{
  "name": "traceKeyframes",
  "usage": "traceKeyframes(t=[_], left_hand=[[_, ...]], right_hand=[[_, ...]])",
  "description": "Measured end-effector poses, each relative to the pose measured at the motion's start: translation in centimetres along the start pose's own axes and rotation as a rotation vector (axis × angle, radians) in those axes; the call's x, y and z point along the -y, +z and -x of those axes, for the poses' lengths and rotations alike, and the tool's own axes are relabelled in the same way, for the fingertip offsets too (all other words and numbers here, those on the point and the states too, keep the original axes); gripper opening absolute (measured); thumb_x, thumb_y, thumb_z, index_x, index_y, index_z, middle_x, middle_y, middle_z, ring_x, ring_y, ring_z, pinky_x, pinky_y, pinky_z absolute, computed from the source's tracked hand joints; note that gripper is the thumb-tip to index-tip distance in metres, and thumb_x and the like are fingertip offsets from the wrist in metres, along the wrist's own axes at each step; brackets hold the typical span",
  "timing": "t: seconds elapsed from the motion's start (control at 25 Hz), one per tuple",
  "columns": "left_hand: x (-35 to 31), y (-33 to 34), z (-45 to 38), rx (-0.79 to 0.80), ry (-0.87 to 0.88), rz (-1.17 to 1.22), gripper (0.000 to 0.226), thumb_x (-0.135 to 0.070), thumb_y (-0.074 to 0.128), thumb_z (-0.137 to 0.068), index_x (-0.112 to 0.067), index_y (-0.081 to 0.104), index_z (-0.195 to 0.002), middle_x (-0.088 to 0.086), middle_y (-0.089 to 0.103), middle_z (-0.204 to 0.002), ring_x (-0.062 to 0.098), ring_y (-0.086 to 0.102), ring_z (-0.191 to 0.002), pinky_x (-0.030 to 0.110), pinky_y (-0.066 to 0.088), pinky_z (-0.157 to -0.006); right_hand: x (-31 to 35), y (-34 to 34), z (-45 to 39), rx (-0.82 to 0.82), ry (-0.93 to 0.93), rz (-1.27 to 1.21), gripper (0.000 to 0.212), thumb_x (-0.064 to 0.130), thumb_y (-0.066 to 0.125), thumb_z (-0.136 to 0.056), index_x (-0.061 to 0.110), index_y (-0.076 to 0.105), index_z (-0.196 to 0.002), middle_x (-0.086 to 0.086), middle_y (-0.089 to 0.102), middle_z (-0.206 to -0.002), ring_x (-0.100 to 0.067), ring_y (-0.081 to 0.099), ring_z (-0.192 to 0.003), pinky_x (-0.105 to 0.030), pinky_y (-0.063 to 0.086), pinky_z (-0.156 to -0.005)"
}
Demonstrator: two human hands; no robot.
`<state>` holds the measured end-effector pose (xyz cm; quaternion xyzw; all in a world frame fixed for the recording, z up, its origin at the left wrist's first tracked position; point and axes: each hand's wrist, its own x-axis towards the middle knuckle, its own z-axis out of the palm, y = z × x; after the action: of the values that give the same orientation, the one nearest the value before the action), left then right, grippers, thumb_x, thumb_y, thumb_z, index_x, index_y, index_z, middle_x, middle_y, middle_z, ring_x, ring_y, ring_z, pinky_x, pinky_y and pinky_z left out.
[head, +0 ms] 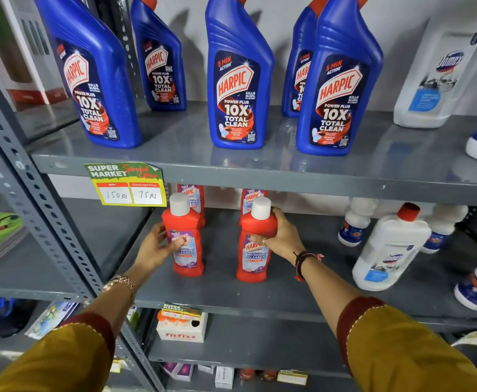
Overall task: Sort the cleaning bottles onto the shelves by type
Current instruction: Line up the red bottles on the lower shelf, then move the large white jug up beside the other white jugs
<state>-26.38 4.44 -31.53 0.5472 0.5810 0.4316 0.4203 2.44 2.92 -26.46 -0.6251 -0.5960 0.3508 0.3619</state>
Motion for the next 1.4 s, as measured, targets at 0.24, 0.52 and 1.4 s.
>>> traceKeyframes(t=[0.24, 0.52, 1.4], left_hand=[[6.8, 5.0, 6.8, -0.225, -0.040, -0.217, 0.023, -0.017, 0.060, -0.085, -0.012, 0.059, -0.107, 0.012, 0.067, -0.107, 0.025, 0.064, -0.091, 0.032, 0.048, -0.081], [6.9, 17.2, 9.6, 0.129, 0.244, -0.374, 0.019, -0.016, 0.056, -0.086, -0.033, 0.062, -0.093, -0.021, 0.060, -0.090, -0.007, 0.058, -0.088, 0.005, 0.043, -0.078], [-10.8, 41.9, 12.4, 0.239, 0.166, 0.172, 0.060, -0.051, 0.067, -0.068, -0.027, 0.048, -0.119, 0.000, 0.065, -0.118, 0.016, 0.063, -0.109, 0.033, 0.055, -0.089]], right_hand=[[-8.5, -4.2, 4.3, -0.145, 0.138, -0.040, 0.048, 0.027, 0.073, -0.076, 0.015, 0.054, -0.118, -0.009, 0.069, -0.111, -0.022, 0.066, -0.096, -0.038, 0.056, -0.084], [-20.1, -14.0, 9.9, -0.328, 0.327, 0.037, 0.017, 0.011, 0.068, -0.079, 0.008, 0.066, -0.096, -0.013, 0.070, -0.085, -0.022, 0.065, -0.072, -0.015, 0.054, -0.046], [-21.5, -27.4, 8.2, -0.116, -0.026, 0.103, 0.019, 0.025, 0.058, -0.085, 0.008, 0.058, -0.092, -0.001, 0.069, -0.081, -0.020, 0.063, -0.079, -0.024, 0.040, -0.055]])
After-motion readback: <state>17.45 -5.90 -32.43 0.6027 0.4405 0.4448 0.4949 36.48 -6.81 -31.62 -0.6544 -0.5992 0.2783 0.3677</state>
